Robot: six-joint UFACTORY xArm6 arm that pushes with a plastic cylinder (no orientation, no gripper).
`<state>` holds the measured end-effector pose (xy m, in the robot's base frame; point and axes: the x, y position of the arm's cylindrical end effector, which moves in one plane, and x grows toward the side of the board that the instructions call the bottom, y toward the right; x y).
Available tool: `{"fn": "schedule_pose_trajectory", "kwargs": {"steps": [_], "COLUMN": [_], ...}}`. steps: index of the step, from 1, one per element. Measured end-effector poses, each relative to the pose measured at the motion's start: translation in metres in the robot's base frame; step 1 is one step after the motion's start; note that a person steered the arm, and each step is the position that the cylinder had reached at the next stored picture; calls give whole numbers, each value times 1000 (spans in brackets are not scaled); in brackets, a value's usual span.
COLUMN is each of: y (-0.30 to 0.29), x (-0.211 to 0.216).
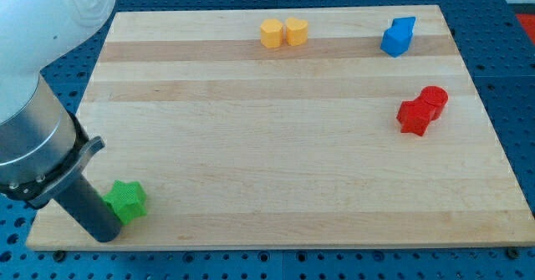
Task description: Separate green circle from green star
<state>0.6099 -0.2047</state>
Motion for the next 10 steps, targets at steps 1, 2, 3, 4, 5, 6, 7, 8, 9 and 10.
{"fn": "schedule_pose_trajectory", "kwargs": {"steps": [1, 2, 3, 4, 5, 6, 7, 8, 9, 10], "y": [-5, -20, -29, -37, -39, -39, -39, -39, -39, -39], "x": [0, 8, 8, -6, -27, -49, -75, -99, -121, -141]}}
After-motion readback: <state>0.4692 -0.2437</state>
